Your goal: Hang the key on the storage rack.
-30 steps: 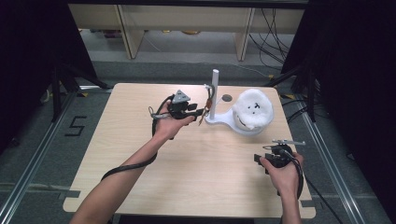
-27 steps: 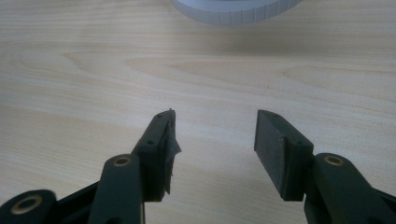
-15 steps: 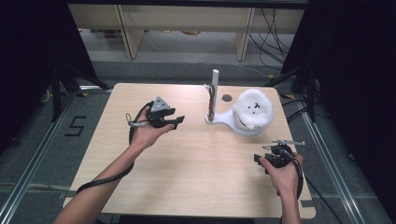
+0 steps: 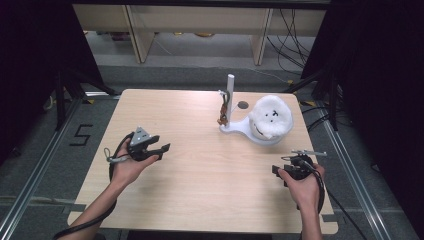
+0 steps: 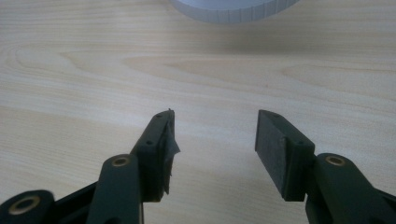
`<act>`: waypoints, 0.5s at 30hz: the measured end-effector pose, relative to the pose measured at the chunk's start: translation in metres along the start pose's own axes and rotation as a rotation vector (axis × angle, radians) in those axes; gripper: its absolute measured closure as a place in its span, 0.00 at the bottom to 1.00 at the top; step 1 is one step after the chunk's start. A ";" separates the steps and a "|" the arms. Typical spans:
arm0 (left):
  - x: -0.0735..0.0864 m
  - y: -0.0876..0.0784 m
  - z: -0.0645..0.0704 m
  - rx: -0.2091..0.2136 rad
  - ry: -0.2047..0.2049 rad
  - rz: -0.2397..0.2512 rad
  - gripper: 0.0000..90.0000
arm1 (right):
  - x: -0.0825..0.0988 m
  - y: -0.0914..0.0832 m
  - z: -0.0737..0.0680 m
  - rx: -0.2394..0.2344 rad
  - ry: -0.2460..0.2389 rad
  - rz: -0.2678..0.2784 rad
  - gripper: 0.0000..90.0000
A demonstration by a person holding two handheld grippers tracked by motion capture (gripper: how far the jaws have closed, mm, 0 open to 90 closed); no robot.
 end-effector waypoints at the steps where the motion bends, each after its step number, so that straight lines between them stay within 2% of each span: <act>1: 0.006 -0.004 -0.002 -0.007 -0.001 0.000 0.49 | 0.000 0.000 0.000 0.000 0.000 0.000 0.54; 2: 0.012 -0.006 -0.003 -0.009 -0.008 0.010 0.49 | 0.000 0.002 0.005 0.036 -0.038 0.003 0.54; 3: 0.017 -0.010 -0.004 -0.014 -0.013 0.016 0.49 | 0.000 0.002 0.005 0.036 -0.038 0.003 0.54; 4: 0.023 -0.013 -0.005 -0.017 -0.019 0.021 0.49 | -0.001 0.002 0.003 0.035 -0.018 -0.005 0.54; 5: 0.028 -0.017 -0.006 -0.027 -0.021 0.024 0.49 | 0.000 0.002 0.004 0.032 -0.032 -0.001 0.54; 7: 0.039 -0.023 -0.008 -0.050 -0.038 0.039 0.48 | 0.001 0.001 0.003 0.031 -0.018 -0.018 0.54; 8: 0.045 -0.025 -0.007 -0.050 -0.041 0.045 0.48 | 0.001 0.002 0.002 0.023 -0.032 -0.005 0.54; 9: 0.050 -0.028 -0.007 -0.056 -0.050 0.052 0.48 | 0.000 0.001 -0.001 0.012 0.003 -0.008 0.54; 10: 0.055 -0.030 -0.007 -0.058 -0.054 0.056 0.48 | 0.000 0.002 -0.002 0.017 0.005 -0.010 0.54; 11: 0.059 -0.032 -0.007 -0.069 -0.058 0.057 0.48 | -0.001 0.003 -0.004 0.007 0.034 -0.005 0.54; 15: 0.069 -0.037 -0.007 -0.081 -0.082 0.087 0.47 | 0.001 0.004 -0.001 0.015 -0.025 -0.012 0.54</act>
Point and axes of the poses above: each handheld gripper's, and its own axes: y roughly forward along the jaws, x roughly out of its underside, z roughly to its right, the point moved 2 cm from there along y, roughly forward along the jaws, and after that the axes turned 4 degrees about -x, right-handed, at the moved point
